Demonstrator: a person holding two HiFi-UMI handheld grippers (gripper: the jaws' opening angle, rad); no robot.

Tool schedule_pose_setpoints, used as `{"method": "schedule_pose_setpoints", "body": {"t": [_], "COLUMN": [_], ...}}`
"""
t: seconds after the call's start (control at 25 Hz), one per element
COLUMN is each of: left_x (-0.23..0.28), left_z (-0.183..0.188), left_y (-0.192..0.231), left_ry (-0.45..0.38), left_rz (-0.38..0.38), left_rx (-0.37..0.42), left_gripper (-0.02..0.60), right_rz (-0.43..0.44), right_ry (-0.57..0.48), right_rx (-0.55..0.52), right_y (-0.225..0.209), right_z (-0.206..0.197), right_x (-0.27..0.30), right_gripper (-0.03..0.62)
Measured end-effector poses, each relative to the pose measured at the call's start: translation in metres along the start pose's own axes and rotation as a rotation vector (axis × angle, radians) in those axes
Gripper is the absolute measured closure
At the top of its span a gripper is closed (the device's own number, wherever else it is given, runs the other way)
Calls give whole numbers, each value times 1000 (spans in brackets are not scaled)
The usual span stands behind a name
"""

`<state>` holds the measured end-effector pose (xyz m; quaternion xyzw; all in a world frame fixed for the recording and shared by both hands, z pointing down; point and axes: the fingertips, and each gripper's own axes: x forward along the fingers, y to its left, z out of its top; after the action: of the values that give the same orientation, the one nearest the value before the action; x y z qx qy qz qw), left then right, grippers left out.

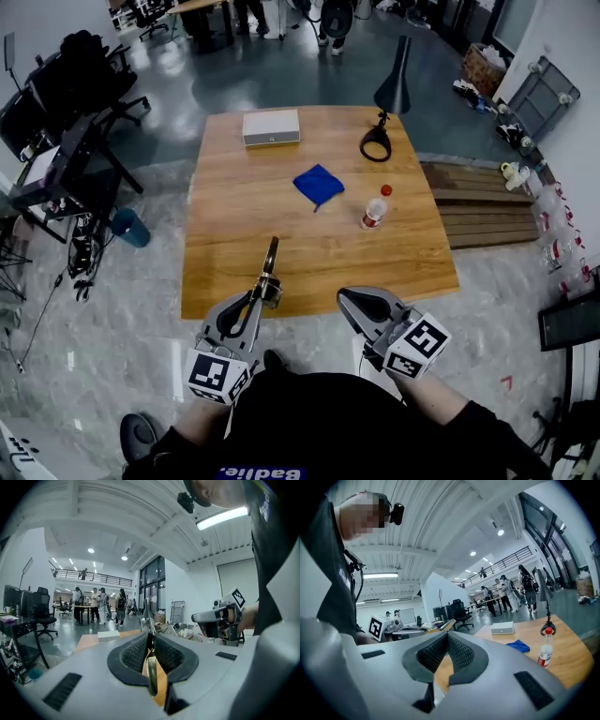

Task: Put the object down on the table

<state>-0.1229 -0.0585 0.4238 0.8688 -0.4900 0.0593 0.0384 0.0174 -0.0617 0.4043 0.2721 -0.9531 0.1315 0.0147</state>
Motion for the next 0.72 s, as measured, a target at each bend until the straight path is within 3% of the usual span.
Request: {"method": "schedule_pose_setpoints", "body": {"t": [0.36, 0.72], "left_x": [30, 69], "left_z": [-35, -71], "left_y": [78, 84], "left_ry": [63, 162], "left_rz": [-95, -60], "left_rx": [17, 47], "left_gripper": [537, 537], "right_rz": [-112, -58], "right_ry": [29, 75], "right_rx": [6, 31], "right_y": [-15, -45], "right_z": [9, -4], "right_x": [71, 87], "right_gripper": [589, 589]}}
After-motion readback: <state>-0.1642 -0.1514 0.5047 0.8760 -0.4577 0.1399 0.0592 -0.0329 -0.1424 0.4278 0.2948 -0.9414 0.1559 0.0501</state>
